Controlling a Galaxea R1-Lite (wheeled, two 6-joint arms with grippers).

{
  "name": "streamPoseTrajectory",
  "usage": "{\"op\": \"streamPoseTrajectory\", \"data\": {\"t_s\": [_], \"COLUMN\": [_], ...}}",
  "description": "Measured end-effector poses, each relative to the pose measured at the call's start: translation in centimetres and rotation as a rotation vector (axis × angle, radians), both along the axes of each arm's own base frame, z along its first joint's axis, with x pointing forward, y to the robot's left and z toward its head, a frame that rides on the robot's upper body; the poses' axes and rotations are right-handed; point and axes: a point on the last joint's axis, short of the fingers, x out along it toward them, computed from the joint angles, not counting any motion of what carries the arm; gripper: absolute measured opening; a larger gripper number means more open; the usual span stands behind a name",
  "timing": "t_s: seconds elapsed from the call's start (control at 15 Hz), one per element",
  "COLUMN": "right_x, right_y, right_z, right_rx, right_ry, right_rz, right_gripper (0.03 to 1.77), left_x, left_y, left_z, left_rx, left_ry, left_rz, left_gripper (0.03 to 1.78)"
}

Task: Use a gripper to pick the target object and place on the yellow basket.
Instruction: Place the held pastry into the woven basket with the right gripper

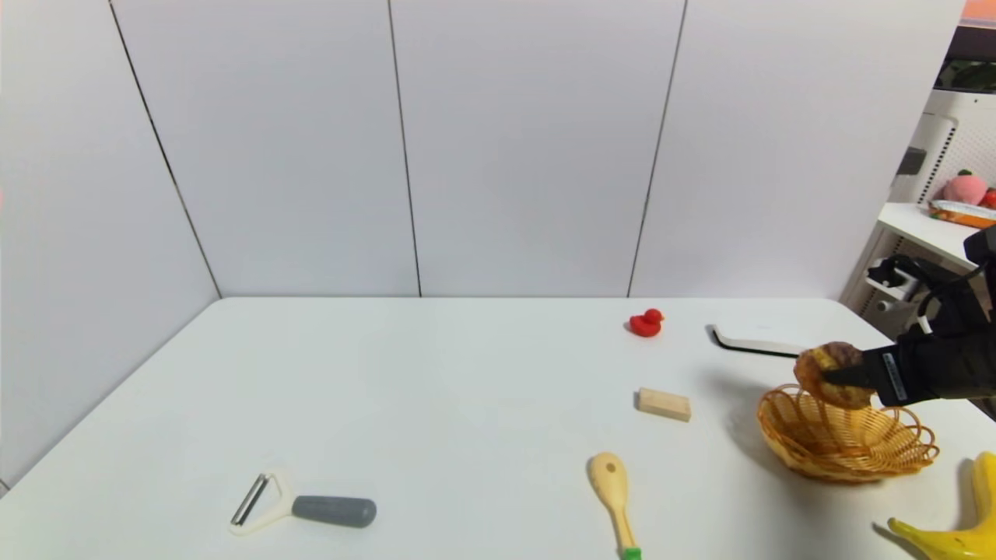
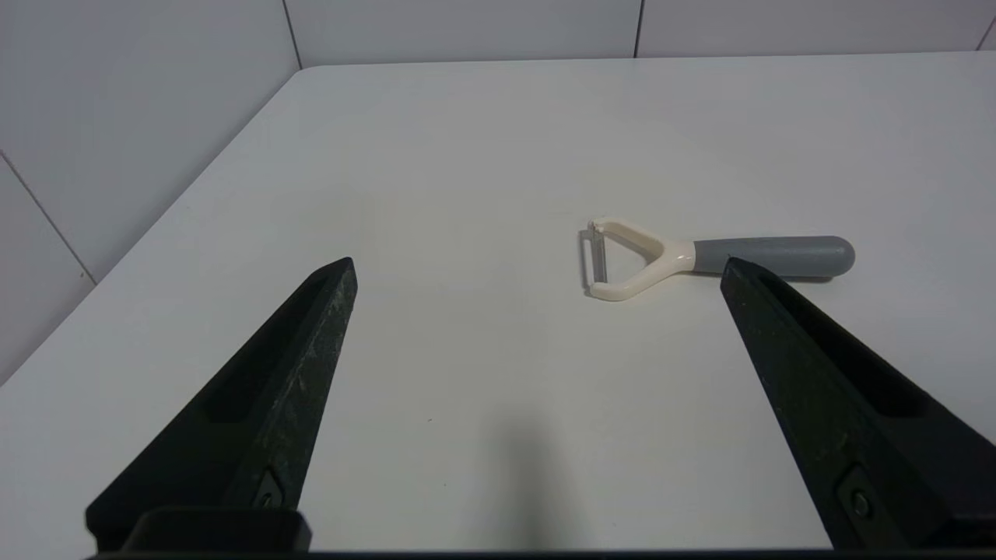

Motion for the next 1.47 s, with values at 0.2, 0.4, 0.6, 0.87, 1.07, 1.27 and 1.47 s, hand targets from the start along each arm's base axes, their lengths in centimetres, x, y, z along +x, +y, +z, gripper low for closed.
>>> {"op": "streamPoseTrajectory", "data": {"t_s": [0.2,0.4,0.6,0.87,1.07,1.27,1.47], "right_x": [0.8,0.3,-0.9,-2.2,-2.8,-3.4,-4.2], "right_y": [-0.2,-0.1,0.2,0.6,0.7,0.8,0.9], "right_z": [-0.7,-0.7,-0.5,-0.6,-0.5,0.3,1.7], "right_rx": [-0.002,-0.012,-0.031,-0.035,-0.038,-0.048,-0.063], "right_ry": [0.022,0.032,0.025,0.022,0.017,-0.022,-0.092], "right_rz": [0.008,0.027,0.053,0.062,0.057,0.054,0.049], "right_gripper": [0.58,0.58,0.58,0.57,0.89,1.15,1.33], "left_x": [0.0,0.0,0.0,0.0,0.0,0.0,0.0], "left_y": [0.0,0.0,0.0,0.0,0.0,0.0,0.0], "left_z": [0.0,0.0,0.0,0.0,0.0,0.0,0.0], "left_rx": [0.000,0.000,0.000,0.000,0.000,0.000,0.000], "left_ry": [0.000,0.000,0.000,0.000,0.000,0.000,0.000], "left_rz": [0.000,0.000,0.000,0.000,0.000,0.000,0.000], "left_gripper": [1.69,1.69,1.69,1.69,1.69,1.69,1.69]}}
